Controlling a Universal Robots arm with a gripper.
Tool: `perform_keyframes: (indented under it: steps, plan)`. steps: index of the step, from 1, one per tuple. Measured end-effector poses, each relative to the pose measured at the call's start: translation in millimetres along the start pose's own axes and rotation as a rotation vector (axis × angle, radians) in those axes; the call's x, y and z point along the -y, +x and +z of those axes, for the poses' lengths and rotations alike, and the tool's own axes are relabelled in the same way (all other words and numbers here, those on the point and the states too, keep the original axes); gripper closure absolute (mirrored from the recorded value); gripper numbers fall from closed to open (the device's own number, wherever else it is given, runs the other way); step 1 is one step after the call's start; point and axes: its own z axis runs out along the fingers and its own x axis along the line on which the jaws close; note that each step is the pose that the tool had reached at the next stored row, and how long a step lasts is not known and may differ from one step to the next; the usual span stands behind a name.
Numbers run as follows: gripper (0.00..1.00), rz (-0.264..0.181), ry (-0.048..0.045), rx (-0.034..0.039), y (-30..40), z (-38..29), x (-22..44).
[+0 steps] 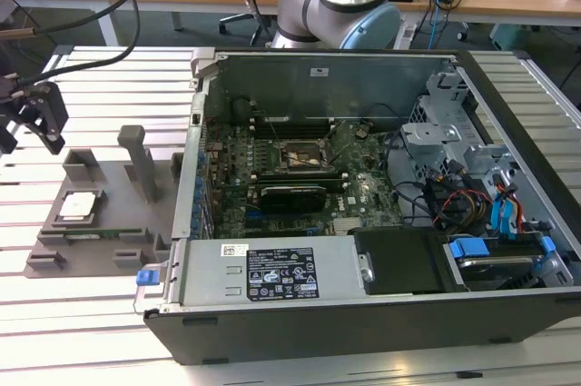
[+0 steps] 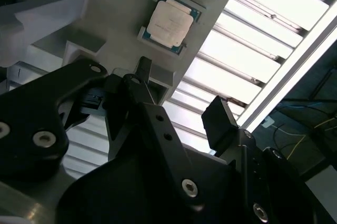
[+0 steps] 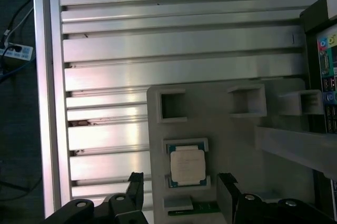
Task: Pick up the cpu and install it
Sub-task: 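Pick up the cpu and move it towards the insertion slot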
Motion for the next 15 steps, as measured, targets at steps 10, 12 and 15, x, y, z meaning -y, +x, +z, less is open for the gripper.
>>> perform_keyframes:
  steps: [10, 12, 15]
  plan:
    - [0.34, 0.0, 0.0, 0.0001, 0.1, 5.5, 0.3]
    - [0.34, 0.0, 0.0, 0.0, 0.1, 6.7, 0.3]
    - [0.34, 0.0, 0.0, 0.0, 0.2, 8.9, 0.4]
